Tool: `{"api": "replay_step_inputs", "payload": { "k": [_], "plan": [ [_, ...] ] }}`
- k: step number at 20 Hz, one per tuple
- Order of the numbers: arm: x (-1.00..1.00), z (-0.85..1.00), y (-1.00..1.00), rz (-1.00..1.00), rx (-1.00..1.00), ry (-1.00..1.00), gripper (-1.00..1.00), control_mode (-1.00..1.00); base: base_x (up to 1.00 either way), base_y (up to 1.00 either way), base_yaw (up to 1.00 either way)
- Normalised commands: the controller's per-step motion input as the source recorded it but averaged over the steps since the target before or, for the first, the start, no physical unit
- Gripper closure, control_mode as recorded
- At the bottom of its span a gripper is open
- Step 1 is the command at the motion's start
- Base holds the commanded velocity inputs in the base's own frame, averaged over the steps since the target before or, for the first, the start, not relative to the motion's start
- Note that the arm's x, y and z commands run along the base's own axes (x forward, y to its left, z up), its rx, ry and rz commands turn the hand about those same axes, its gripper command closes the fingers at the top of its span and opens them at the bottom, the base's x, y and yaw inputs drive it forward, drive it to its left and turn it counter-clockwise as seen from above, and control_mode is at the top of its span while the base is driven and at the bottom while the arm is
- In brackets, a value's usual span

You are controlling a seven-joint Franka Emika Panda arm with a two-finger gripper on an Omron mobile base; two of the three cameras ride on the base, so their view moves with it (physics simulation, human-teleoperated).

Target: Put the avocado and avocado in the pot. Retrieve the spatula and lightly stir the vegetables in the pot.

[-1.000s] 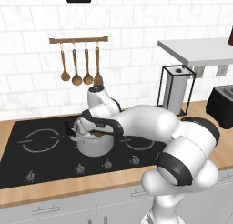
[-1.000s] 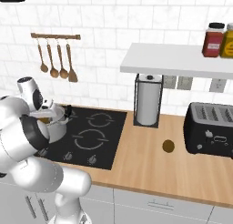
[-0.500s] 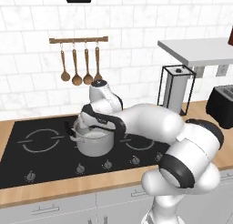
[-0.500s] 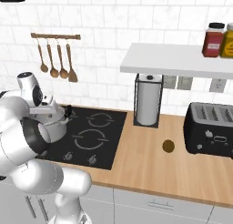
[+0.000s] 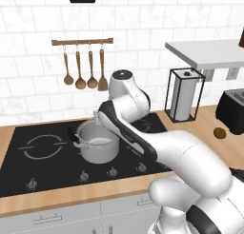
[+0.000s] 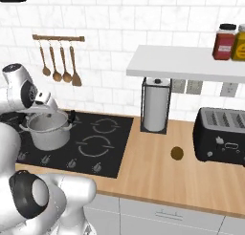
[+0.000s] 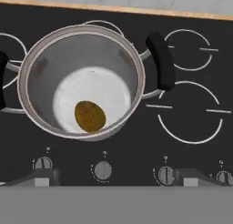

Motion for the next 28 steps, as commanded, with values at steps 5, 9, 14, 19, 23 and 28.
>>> {"api": "replay_step_inputs", "payload": {
  "k": [5, 9, 14, 19, 23, 28],
  "plan": [
    [-0.25, 0.1, -1.0, -0.31, 0.07, 0.06, -1.0, -1.0, 0.0, 0.0, 0.0],
    [0.0, -0.01, -1.0, -0.36, 0.06, 0.16, -1.0, -1.0, 0.0, 0.0, 0.0],
    [0.0, -0.06, -1.0, -0.33, 0.05, 0.16, -1.0, -1.0, 0.0, 0.0, 0.0],
    [0.05, -0.19, -1.0, -0.26, 0.03, 0.11, -1.0, -1.0, 0.0, 0.0, 0.0],
    [0.12, -0.28, -1.0, -0.11, 0.0, 0.02, -1.0, -1.0, 0.0, 0.0, 0.0],
    [0.23, -0.28, -1.0, -0.04, 0.0, 0.01, -1.0, -1.0, 0.0, 0.0, 0.0]
  ]
}}
